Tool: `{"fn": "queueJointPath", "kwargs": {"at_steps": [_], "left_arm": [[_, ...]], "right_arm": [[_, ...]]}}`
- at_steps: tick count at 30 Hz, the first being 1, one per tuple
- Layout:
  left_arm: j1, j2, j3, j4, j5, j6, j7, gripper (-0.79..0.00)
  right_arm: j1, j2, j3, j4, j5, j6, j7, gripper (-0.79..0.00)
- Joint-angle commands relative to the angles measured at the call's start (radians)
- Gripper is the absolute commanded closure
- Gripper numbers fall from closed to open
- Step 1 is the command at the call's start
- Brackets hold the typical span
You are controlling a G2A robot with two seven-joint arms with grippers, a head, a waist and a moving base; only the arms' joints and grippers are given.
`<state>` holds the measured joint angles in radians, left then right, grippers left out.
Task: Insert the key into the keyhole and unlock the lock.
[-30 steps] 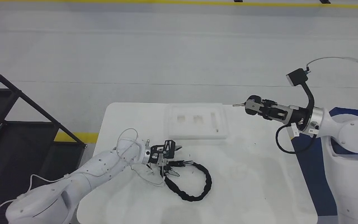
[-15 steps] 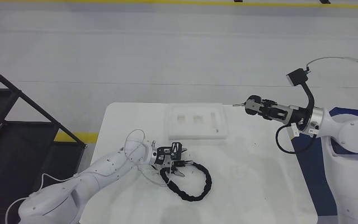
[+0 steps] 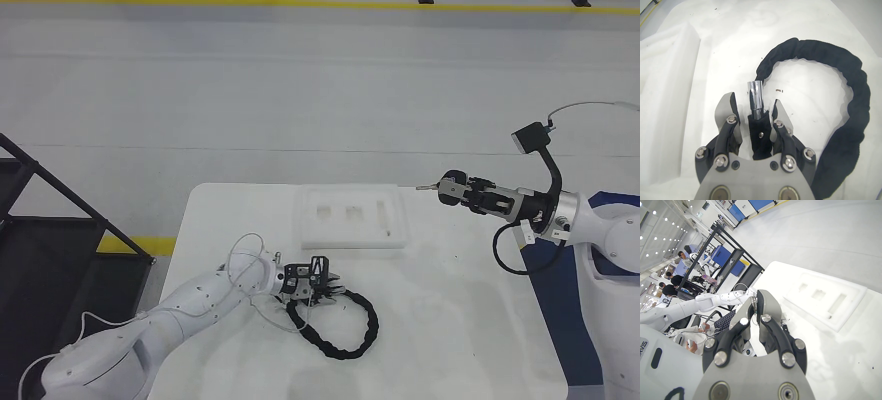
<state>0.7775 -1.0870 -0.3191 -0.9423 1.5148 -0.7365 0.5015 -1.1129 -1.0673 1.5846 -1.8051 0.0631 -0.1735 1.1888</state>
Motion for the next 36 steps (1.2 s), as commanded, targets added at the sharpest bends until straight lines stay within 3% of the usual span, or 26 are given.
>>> {"fn": "queueJointPath", "kwargs": {"at_steps": [1,4,5,6,7,15,21,29,36], "left_arm": [[0.001,-0.006,-0.001,0.003,0.004,-0.007,-0.012,-0.363],[0.004,-0.014,-0.005,0.012,0.003,-0.008,-0.025,-0.351],[0.004,-0.016,-0.007,0.016,0.002,-0.008,-0.028,-0.289],[0.005,-0.018,-0.01,0.019,-0.001,-0.01,-0.029,-0.092],[0.005,-0.019,-0.012,0.022,-0.001,-0.011,-0.03,0.0],[0.006,-0.026,-0.032,0.016,0.011,-0.029,0.002,0.0],[0.004,-0.013,-0.066,-0.027,0.025,-0.037,0.084,0.0],[-0.004,0.015,-0.137,-0.144,0.029,-0.049,0.146,0.0],[-0.008,0.029,-0.196,-0.262,0.008,-0.061,0.132,0.0]], "right_arm": [[0.0,0.0,0.0,0.0,0.0,0.0,0.0,0.0],[0.0,0.0,0.0,0.0,0.0,0.0,0.0,0.0],[0.0,0.0,0.0,0.0,0.0,0.0,0.0,0.0],[0.0,0.0,0.0,0.0,0.0,0.0,0.0,0.0],[0.0,0.0,0.0,0.0,0.0,0.0,0.0,0.0],[0.0,0.0,0.0,0.0,0.0,0.0,0.0,0.0],[0.0,0.0,0.0,0.0,0.0,0.0,0.0,0.0],[-0.01,0.0,-0.013,-0.011,0.003,0.0,0.006,0.0],[-0.054,0.015,-0.078,-0.11,-0.071,0.071,0.137,0.0]]}}
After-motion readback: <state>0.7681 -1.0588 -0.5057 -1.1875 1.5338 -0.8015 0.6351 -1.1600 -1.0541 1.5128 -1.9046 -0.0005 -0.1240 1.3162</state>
